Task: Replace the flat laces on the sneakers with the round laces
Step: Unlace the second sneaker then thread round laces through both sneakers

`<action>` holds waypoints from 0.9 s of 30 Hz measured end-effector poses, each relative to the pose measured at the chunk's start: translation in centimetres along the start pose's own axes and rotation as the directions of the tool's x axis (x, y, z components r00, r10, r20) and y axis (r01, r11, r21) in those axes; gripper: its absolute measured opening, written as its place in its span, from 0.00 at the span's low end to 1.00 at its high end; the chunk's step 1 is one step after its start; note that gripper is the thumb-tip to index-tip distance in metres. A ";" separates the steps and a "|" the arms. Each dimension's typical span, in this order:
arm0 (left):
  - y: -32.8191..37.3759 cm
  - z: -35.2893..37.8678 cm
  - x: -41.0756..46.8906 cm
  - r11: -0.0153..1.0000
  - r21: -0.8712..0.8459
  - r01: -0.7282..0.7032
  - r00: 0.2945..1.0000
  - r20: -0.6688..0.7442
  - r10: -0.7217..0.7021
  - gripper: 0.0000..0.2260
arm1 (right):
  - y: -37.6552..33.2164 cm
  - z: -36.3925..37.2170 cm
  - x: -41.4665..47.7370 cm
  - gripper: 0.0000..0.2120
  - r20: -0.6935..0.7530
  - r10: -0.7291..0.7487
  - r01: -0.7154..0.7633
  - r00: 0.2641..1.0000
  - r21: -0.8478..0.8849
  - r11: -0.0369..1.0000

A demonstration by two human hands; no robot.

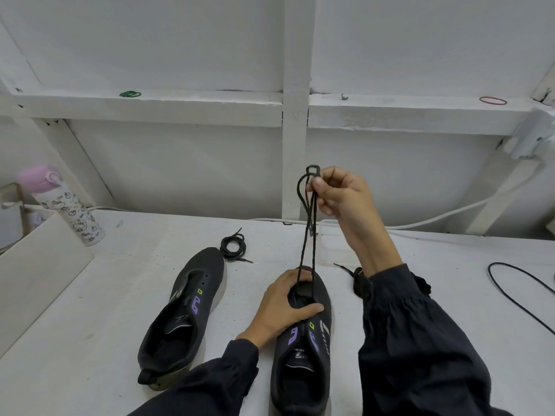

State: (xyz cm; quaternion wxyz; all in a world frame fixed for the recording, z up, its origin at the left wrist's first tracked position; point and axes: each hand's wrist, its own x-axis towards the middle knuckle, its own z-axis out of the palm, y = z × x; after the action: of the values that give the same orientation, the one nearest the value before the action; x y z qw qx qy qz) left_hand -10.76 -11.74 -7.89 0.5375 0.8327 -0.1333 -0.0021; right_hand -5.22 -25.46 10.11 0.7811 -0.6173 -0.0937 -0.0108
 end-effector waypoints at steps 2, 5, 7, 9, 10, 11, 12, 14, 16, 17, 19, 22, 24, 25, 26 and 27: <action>0.0 0.0 0.0 1.000 -0.001 0.002 1.000 -0.005 -0.002 0.23 | -0.1 0.3 0.1 0.09 0.023 0.004 -0.004 1.000 0.017 1.000; 0.2 0.0 0.0 1.000 -0.008 0.017 1.000 -0.001 -0.017 0.22 | 0.2 0.6 -0.1 0.09 0.035 0.031 -0.033 0.999 0.070 0.997; 0.1 0.0 0.0 0.999 -0.015 0.028 1.000 0.001 -0.028 0.21 | 0.2 0.5 -0.1 0.09 0.032 0.031 -0.033 0.999 0.091 0.995; 0.1 0.0 0.0 0.998 -0.043 0.042 0.999 -0.003 -0.042 0.19 | 0.3 0.4 -0.2 0.08 0.023 0.034 -0.037 0.999 0.108 0.994; 0.2 0.0 -0.1 0.995 -0.075 0.059 0.998 -0.003 -0.059 0.17 | 0.4 0.3 -0.3 0.08 0.018 0.039 -0.041 0.999 0.109 0.993; 0.4 -0.1 -0.1 0.989 -0.122 0.079 0.997 0.001 -0.080 0.17 | 0.6 0.2 -0.4 0.07 0.012 0.045 -0.046 0.999 0.100 0.994; 0.6 -0.1 -0.2 0.979 -0.179 0.096 0.995 0.006 -0.096 0.16 | 0.8 0.0 -0.5 0.05 0.005 0.049 -0.049 0.999 0.074 0.996; 1.5 -0.4 -0.4 0.950 -0.300 0.092 0.995 0.001 -0.096 0.13 | 1.3 -0.6 -0.6 0.03 -0.012 0.064 -0.064 0.998 -0.001 0.998; 2.9 -0.7 -0.5 0.924 -0.378 0.058 0.997 -0.019 -0.071 0.08 | 1.7 -1.1 -0.8 0.04 -0.037 0.100 -0.102 0.994 -0.048 0.994; 3.7 -0.9 -0.4 0.909 -0.414 0.042 0.998 -0.025 -0.058 0.07 | 2.0 -1.3 -1.0 0.05 -0.054 0.119 -0.123 0.991 -0.064 0.990; 5.3 -1.5 -0.1 0.881 -0.472 0.027 0.998 -0.029 -0.047 0.10 | 2.5 -1.5 -1.3 0.07 -0.075 0.137 -0.144 0.988 -0.106 0.984; 6.8 -2.3 0.4 0.864 -0.503 -0.006 0.995 -0.091 -0.047 0.11 | 3.3 -1.8 -1.8 0.09 -0.089 0.128 -0.141 0.988 -0.174 0.974; 6.9 -2.8 0.3 0.863 -0.506 -0.018 0.980 -0.181 -0.085 0.11 | 4.1 -2.2 -2.3 0.12 -0.129 0.102 -0.130 0.986 -0.233 0.964; 6.7 -3.0 0.1 0.860 -0.510 -0.014 0.970 -0.215 -0.111 0.11 | 4.5 -2.5 -2.8 0.13 -0.161 0.083 -0.124 0.984 -0.269 0.955; 6.2 -3.2 -0.2 0.858 -0.514 -0.005 0.960 -0.241 -0.139 0.12 | 5.0 -3.0 -3.3 0.14 -0.195 0.060 -0.120 0.979 -0.311 0.943; 5.6 -3.4 -0.6 0.855 -0.518 0.011 0.949 -0.264 -0.172 0.13 | 5.6 -3.6 -3.9 0.16 -0.232 0.038 -0.121 0.972 -0.357 0.926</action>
State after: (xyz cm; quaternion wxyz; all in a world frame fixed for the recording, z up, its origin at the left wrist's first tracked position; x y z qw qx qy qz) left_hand -12.08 -10.73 -1.54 0.7517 0.6564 -0.0044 0.0637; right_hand -7.79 -27.99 3.32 0.6568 -0.7510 0.0224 -0.0650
